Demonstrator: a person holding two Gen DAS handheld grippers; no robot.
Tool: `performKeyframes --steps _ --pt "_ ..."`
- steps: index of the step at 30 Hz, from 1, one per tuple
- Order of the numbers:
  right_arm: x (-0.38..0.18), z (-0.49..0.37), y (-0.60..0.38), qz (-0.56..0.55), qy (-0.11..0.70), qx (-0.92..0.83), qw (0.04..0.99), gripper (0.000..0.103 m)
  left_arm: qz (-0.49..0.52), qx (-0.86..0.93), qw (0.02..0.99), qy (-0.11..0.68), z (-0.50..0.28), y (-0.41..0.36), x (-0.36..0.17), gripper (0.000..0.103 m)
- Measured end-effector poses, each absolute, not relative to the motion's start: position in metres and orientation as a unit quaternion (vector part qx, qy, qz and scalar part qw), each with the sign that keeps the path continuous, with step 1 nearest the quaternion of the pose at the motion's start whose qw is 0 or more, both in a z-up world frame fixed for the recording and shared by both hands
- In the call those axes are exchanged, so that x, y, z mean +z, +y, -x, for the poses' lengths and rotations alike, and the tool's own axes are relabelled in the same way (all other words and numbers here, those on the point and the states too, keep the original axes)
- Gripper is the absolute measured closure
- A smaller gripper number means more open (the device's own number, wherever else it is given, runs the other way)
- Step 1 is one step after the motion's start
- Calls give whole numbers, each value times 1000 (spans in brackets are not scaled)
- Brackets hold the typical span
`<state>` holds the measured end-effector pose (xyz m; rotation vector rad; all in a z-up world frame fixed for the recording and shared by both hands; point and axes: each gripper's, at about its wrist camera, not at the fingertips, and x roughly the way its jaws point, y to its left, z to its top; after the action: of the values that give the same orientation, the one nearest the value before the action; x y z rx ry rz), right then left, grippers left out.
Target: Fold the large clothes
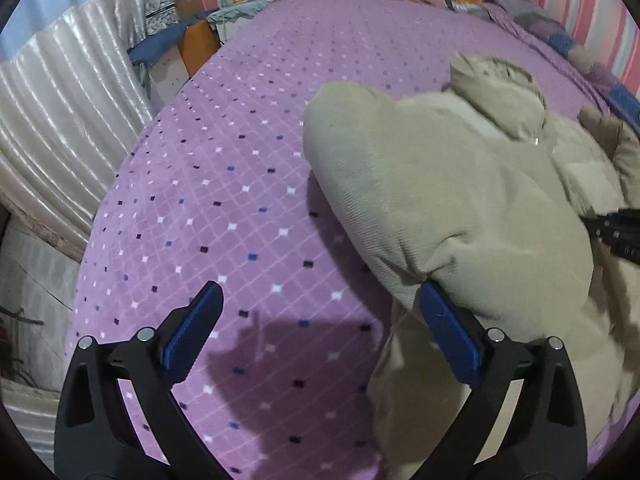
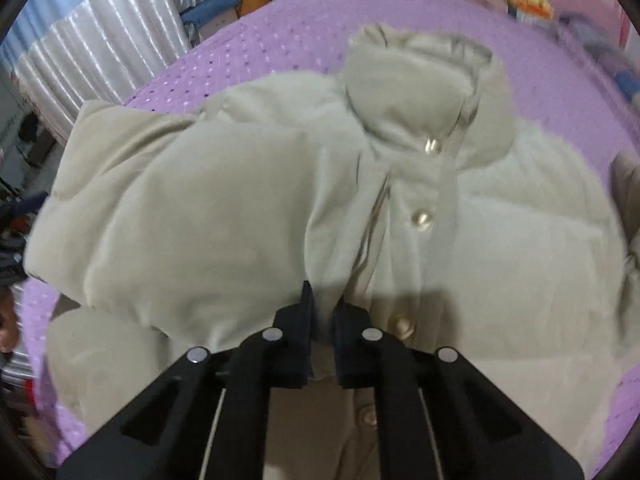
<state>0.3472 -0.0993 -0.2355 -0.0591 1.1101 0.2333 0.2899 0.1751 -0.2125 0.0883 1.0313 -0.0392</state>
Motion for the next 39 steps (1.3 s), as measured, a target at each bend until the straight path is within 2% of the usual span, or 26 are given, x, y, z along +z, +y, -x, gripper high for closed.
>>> performKeyframes --steps 4,10,14,19,21,22,23,26,31,33,34,35,39 --pt "-204 -350 -123 48 486 52 871 96 -13 -20 874 486 -294 176 -200 5" --pt "-165 -356 -221 77 443 -78 890 96 -29 -26 876 481 -309 149 -190 5" --pt "-180 -349 -284 60 469 -113 874 96 -41 -31 873 484 -319 124 -191 5" --pt "-221 -342 -293 76 500 -103 857 93 -67 -39 870 486 -327 97 -192 5" --pt "-220 -340 -296 70 492 -108 861 82 -72 -43 872 482 -329 90 -188 5" --pt "-216 -339 -302 59 487 -114 864 71 -73 -44 873 480 -329 89 -186 5" --pt "-211 -339 -308 43 481 -119 868 65 -72 -44 874 479 -332 87 -184 5" --pt "-197 -336 -322 -18 457 -121 881 55 -70 -44 876 476 -341 79 -180 5" --pt "-177 -335 -331 -69 413 -121 900 53 -73 -51 878 471 -359 52 -179 5" --pt "-172 -337 -327 -79 398 -111 907 48 -77 -55 878 470 -362 41 -180 5" --pt "-173 -341 -324 -79 397 -103 909 41 -79 -58 877 471 -365 34 -182 5" --pt "-178 -349 -317 -74 403 -87 908 40 -81 -59 876 472 -369 27 -186 5" --pt "-208 -373 -289 -26 424 -62 903 41 -90 -49 867 488 -383 12 -208 5"
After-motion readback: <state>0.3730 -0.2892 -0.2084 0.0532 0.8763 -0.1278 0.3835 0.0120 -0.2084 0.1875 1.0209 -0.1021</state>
